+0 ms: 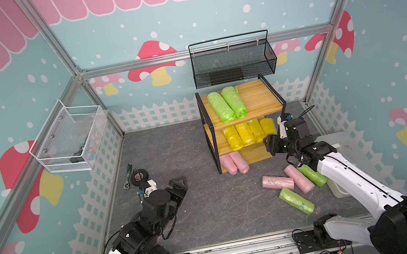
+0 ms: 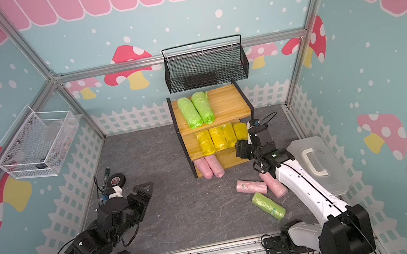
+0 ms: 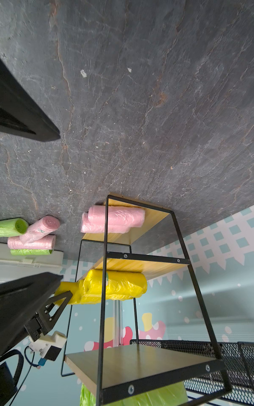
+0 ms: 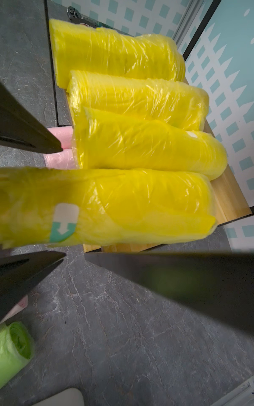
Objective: Sort the rolls of trash bags by color and place them on the shelf
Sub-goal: Place the roll of trash bags on the shelf.
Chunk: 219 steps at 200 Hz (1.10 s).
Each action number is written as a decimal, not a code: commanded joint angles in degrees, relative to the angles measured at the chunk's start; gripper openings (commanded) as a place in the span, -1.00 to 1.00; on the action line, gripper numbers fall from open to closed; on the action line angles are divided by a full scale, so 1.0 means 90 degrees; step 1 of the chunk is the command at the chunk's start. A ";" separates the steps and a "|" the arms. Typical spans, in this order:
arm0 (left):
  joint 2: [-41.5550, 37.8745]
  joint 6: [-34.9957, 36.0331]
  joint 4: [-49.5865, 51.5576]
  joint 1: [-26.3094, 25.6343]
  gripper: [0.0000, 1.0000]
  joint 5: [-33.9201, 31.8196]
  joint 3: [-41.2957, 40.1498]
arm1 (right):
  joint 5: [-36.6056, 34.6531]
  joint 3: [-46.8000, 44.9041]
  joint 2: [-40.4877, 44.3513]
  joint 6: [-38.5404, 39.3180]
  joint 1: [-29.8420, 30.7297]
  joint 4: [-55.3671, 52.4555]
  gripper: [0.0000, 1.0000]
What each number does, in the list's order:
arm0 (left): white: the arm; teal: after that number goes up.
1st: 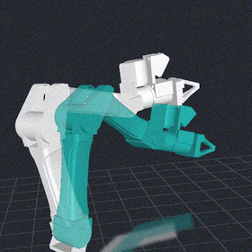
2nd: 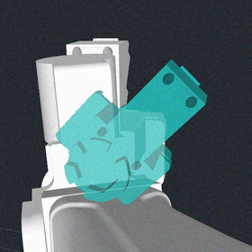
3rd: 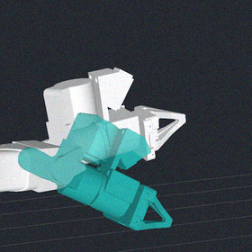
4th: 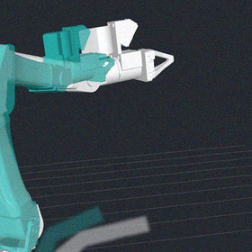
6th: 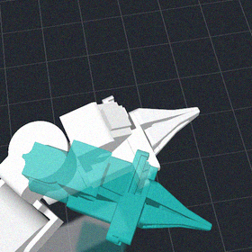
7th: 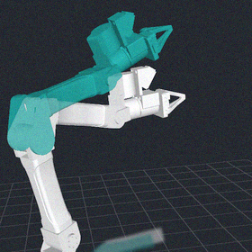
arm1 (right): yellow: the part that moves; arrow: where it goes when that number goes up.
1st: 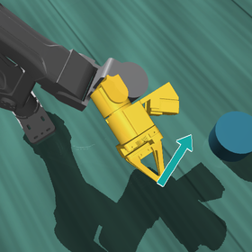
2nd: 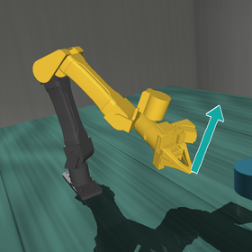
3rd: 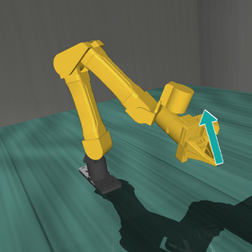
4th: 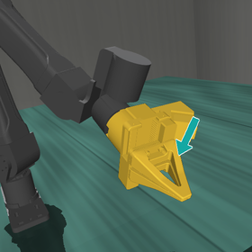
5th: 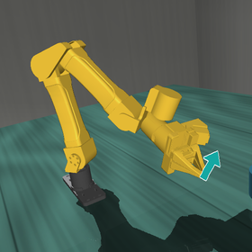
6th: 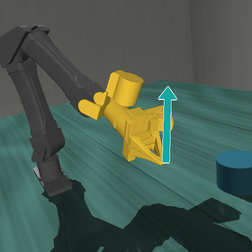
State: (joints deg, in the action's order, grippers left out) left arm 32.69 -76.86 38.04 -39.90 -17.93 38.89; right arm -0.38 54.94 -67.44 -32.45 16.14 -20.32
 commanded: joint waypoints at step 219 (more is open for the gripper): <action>-0.0338 0.0120 0.0246 -0.0026 0.91 0.0027 -0.0200 | 0.1035 0.0174 0.1439 -0.0089 -0.0453 -0.2143 -0.84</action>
State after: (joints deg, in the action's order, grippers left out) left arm 30.39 -76.66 38.83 -39.90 -17.96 37.89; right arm 5.89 55.55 -53.63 -31.97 13.67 -38.96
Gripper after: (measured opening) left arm 0.955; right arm 0.145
